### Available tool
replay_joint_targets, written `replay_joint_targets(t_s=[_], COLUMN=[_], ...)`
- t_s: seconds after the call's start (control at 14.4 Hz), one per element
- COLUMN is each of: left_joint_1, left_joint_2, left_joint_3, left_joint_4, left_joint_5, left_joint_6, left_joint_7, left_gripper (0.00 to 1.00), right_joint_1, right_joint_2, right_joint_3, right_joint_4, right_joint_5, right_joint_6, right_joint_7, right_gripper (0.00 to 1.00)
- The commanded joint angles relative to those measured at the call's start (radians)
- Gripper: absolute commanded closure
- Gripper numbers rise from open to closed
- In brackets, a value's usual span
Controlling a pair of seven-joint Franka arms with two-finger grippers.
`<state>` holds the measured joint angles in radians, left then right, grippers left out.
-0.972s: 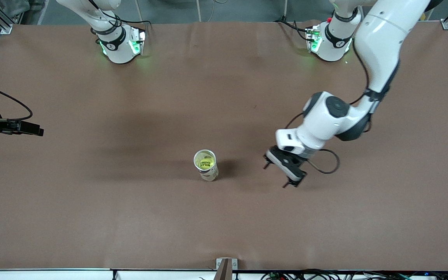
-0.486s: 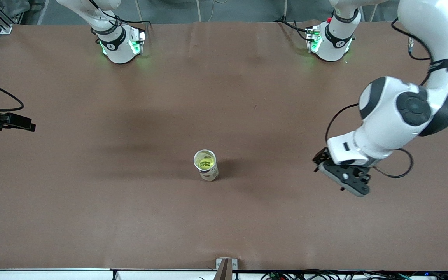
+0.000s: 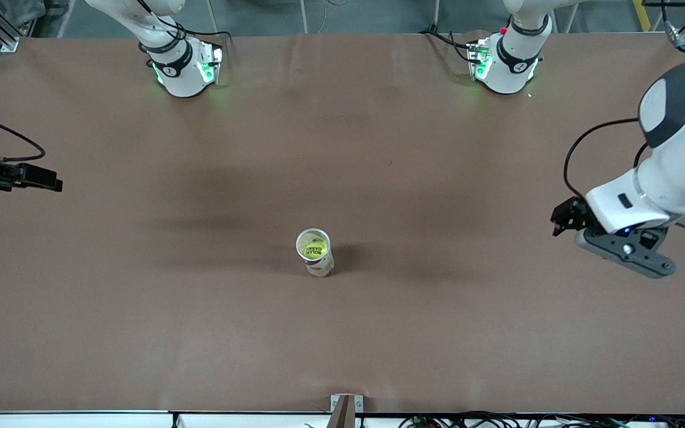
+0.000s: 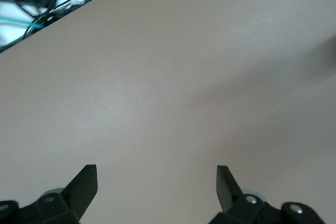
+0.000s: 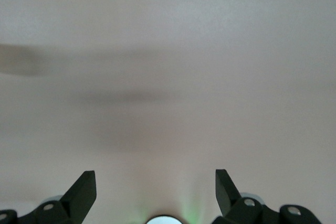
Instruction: Insert tennis ball vertically with right arm
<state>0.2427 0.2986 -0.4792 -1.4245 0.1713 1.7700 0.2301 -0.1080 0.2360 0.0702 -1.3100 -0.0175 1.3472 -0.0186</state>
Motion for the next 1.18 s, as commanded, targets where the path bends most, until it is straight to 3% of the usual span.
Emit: replay_joint_targets(t_s=[0.0,0.14,0.28,0.56,0.83,1.11], left_joint_1=[-0.011,-0.116,-0.233,-0.313,-0.319,-0.304], left_joint_2=[-0.084,-0.143,-0.185,-0.318,-0.413,-0.391], left_joint_3=[0.083,0.236,0.371,0.393,0.393,0.393], left_joint_4=[0.001,-0.007,-0.01,-0.118,-0.215,-0.185], left_joint_5=[-0.076,-0.157,-0.165,-0.164,-0.164,-0.203], left_joint_6=[-0.081,-0.168,-0.214,-0.248,-0.239,-0.242], left_joint_7=[-0.028,-0.05,-0.161,-0.302,-0.305,-0.285], left_gripper=[0.0,0.0,0.0,0.0,0.0,0.0], right_joint_1=[0.023,0.104,0.114,0.114,0.102,0.077], right_joint_2=[-0.087,-0.138,-0.176,-0.237,-0.305,-0.342], right_joint_3=[-0.013,-0.111,-0.122,-0.121,-0.095,-0.053], right_joint_4=[-0.098,-0.167,-0.221,-0.274,-0.336,-0.333], right_joint_5=[-0.009,-0.009,-0.009,-0.012,-0.021,-0.019], right_joint_6=[0.021,0.075,0.107,0.119,0.153,0.135], right_joint_7=[-0.015,-0.015,-0.015,-0.015,-0.015,-0.001], right_gripper=[0.0,0.0,0.0,0.0,0.0,0.0])
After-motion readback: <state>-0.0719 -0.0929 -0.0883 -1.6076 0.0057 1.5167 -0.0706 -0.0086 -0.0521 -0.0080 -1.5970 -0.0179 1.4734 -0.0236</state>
